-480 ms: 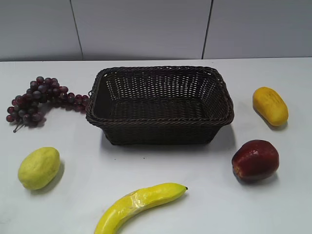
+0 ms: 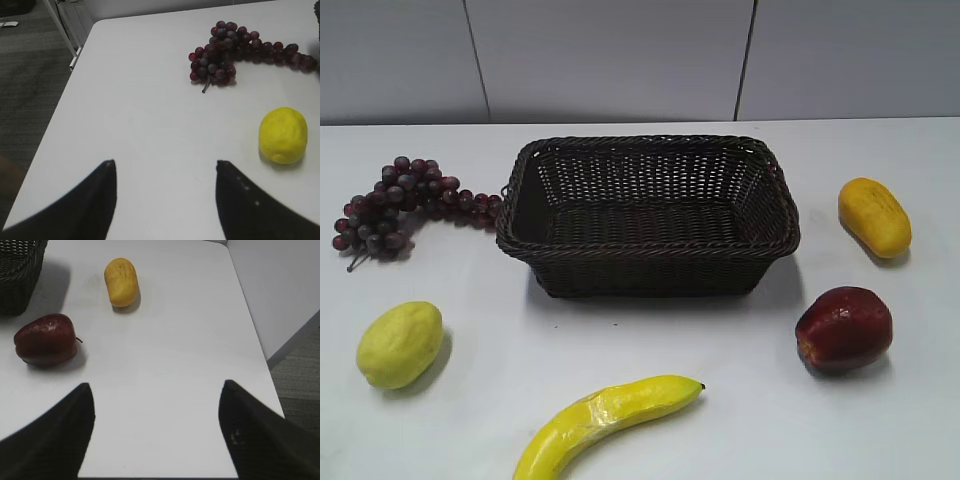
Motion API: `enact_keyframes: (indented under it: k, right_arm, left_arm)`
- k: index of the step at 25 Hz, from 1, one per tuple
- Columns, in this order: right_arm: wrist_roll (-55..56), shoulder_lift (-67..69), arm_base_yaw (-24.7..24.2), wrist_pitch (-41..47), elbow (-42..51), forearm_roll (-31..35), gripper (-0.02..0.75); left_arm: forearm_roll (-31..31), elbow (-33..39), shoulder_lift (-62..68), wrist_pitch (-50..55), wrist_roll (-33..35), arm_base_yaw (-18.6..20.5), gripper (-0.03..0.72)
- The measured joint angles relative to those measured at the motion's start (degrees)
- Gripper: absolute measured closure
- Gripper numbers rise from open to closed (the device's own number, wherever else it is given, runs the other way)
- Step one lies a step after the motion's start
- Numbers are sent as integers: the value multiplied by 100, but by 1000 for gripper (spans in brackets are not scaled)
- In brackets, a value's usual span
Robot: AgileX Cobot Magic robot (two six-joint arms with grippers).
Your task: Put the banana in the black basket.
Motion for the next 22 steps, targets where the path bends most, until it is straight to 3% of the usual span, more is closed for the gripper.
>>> enact_keyframes:
  k: [15, 22]
  right_arm:
    - [0, 0, 0, 0, 0, 0, 148]
    - [0, 0, 0, 0, 0, 0, 148]
  left_arm:
    - [-8, 0, 0, -6, 22, 0, 226]
    - [-550, 0, 331, 10, 871, 0, 226]
